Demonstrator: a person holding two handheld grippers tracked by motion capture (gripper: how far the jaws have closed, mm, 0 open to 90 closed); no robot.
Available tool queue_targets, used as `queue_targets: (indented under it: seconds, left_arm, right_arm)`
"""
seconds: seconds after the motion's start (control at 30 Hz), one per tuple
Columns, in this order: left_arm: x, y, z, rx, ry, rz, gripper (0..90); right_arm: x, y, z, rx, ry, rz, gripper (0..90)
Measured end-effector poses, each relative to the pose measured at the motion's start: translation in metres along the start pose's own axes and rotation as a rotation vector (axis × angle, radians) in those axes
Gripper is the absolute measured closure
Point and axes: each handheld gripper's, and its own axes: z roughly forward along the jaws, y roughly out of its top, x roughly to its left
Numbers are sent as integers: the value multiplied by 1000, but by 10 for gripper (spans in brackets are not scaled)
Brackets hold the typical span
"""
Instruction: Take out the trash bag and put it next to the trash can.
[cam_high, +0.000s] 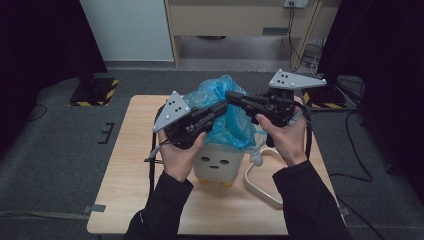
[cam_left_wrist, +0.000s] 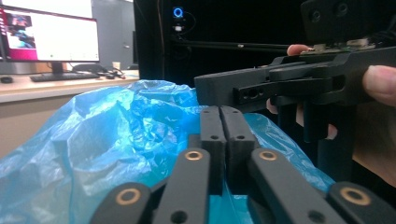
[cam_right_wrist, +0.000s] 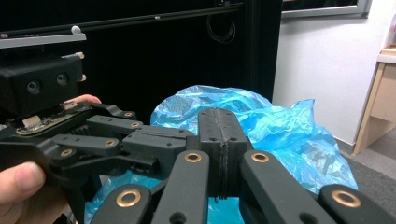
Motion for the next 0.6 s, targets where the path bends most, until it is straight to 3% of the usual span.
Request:
queue_targets:
  seconds: [0.03,0.13,0.33,0.43,0.53,0.6]
  left_arm:
    - [-1,-1,0,-5,14,13,786]
    - [-5,-2,2,4,37,28,766]
    - [-8,-8,9,26,14,35,678]
    - [-9,-9,12,31,34,54,662]
    - [-10,-7,13,34,64,56,675]
    - [-9,-6,12,41,80,47,811]
  right_arm:
    - [0,0,-1,-2,4,1,900]
    - [0,1,-3,-11,6,5,900]
    - [-1,3,-3,-12,15,15,900]
    - [2,4,0,6,31,10,900]
    - [6,3,3,16,62,3,900]
    - [7,3,5,19,78,4,900]
